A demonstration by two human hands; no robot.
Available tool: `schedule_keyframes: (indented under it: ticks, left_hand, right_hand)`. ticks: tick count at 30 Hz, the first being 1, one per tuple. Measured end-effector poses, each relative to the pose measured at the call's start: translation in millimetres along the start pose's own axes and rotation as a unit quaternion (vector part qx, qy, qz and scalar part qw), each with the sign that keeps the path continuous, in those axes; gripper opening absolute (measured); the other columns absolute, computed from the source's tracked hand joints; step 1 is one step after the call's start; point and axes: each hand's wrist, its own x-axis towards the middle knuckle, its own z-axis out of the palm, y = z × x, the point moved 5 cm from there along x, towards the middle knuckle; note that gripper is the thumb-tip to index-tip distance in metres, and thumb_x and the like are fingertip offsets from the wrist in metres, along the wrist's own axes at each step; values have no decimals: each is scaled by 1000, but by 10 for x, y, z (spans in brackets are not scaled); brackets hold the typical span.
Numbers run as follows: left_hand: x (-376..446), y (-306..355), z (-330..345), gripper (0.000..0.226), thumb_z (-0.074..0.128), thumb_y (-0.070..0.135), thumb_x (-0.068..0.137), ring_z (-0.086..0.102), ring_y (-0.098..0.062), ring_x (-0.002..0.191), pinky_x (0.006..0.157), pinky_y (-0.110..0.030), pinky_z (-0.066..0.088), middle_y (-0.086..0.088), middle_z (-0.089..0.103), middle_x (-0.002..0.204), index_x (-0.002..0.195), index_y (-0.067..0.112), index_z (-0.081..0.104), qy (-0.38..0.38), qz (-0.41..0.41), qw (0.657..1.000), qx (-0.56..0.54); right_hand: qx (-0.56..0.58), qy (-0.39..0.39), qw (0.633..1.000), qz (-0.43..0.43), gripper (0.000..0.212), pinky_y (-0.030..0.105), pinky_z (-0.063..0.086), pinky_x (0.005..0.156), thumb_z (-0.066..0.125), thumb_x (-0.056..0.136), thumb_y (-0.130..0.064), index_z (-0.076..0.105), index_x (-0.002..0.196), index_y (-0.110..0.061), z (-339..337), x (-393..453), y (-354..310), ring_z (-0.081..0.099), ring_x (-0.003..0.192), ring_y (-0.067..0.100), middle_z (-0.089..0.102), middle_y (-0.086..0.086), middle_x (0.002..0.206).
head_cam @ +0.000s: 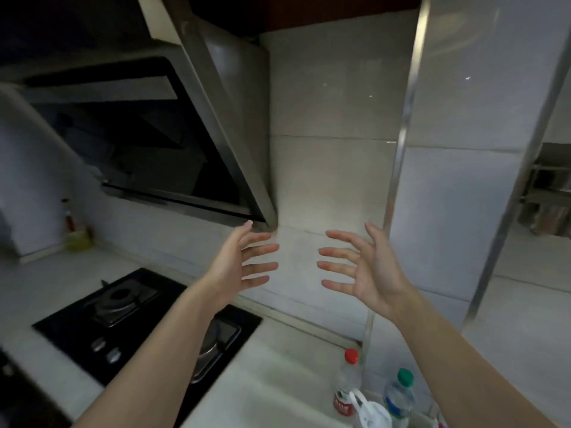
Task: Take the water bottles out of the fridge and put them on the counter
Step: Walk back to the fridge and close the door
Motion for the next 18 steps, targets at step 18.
schedule_keyframes:
  ticks: [18]
  left_hand:
    - [-1344, -8, -2480, 53, 43, 63, 96, 75, -27, 102, 90, -44, 55, 3, 77, 116, 123, 25, 69, 260, 14, 965, -17]
  right_hand:
    - [-43, -255, 963, 79, 63, 58, 56, 94, 40, 93, -73, 75, 117, -26, 2665, 140, 927, 74, 105, 30, 75, 10, 116]
